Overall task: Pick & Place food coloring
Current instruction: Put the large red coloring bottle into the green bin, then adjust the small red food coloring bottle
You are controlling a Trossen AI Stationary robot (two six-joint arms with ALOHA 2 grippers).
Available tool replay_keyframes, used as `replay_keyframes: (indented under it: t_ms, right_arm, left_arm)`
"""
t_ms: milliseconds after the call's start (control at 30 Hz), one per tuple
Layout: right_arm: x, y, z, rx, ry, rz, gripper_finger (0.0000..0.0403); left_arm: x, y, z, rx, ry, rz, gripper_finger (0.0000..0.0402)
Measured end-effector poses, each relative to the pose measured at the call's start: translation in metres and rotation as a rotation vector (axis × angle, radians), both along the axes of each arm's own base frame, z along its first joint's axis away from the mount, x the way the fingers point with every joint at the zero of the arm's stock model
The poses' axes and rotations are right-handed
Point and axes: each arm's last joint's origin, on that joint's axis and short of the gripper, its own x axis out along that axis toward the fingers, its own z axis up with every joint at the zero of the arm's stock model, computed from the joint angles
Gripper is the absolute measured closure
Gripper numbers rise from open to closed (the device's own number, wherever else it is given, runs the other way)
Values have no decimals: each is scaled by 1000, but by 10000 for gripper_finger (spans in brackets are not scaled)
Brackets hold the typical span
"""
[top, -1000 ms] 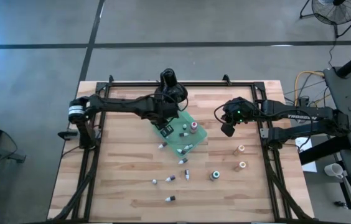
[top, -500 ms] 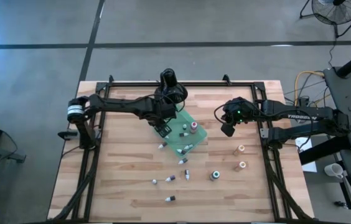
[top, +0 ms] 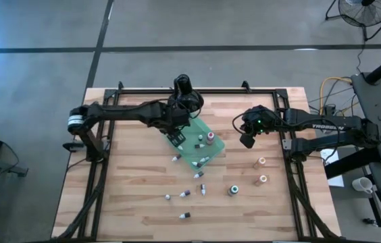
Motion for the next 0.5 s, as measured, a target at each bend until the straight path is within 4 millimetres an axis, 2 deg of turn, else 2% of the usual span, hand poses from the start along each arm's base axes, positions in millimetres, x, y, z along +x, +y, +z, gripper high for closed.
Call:
replay_keyframes:
  t_ms: [133,233,367,500]
  right_arm:
    - [0,0,0,-2,1,3,365]
    - [0,0,0,-6,3,8,365]
    - [0,0,0,-6,3,10,365]
    - [0,0,0,-6,3,9,365]
  left_arm:
    - [-15,-23,18,-38,-62,-83,230]
    - [-25,-47,16,-90,-92,-156,230]
    - [-28,-83,-7,-124,-165,-202,229]
    - [-18,-112,-44,-144,-326,-222,229]
